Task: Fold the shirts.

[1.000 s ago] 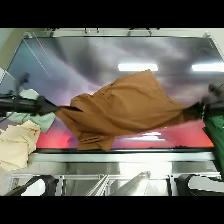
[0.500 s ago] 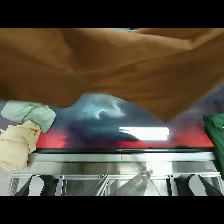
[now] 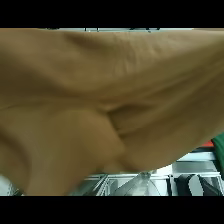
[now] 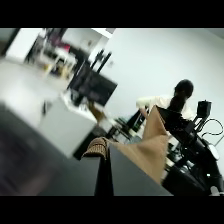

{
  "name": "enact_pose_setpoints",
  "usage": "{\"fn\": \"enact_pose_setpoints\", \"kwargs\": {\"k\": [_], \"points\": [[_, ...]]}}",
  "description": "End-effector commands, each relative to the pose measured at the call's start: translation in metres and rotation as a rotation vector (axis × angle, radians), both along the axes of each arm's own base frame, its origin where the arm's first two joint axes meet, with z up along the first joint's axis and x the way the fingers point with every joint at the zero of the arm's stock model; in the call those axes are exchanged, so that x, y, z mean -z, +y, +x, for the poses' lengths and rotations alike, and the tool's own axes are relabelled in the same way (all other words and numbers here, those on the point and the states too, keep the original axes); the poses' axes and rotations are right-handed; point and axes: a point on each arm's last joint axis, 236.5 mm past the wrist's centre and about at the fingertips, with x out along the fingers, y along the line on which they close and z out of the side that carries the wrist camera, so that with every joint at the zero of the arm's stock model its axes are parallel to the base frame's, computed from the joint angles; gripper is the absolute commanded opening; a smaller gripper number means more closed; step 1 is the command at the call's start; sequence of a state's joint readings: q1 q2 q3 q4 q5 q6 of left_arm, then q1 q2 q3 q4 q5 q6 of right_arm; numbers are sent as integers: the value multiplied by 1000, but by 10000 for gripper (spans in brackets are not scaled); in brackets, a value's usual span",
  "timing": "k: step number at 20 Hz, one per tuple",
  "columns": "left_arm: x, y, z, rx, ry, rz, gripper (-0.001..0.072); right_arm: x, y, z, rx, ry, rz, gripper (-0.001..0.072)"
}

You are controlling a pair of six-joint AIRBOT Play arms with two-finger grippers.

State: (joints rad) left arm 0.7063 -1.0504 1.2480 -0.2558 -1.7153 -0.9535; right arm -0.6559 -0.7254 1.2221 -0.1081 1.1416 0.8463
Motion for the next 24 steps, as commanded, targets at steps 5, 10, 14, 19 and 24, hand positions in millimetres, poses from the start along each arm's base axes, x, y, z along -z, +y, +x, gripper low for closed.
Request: {"fn": "enact_pose_setpoints", "kwargs": {"k": [5,10,14,19,24], "points": [[295,-54,133,123,741,25,29,275,-26,125,-34,649,41,12],[355,-36,194,190,824,-220,154,394,-41,168,-39,834,234,111],[303,0,228,235,674,-295,710,381,-71,174,-27,793,329,487],[339,28,182,278,906,132,709,425,-88,82,-134,1125,258,485],[424,27,116,242,1220,451,709,500,-68,2,-144,1451,203,485]]}}
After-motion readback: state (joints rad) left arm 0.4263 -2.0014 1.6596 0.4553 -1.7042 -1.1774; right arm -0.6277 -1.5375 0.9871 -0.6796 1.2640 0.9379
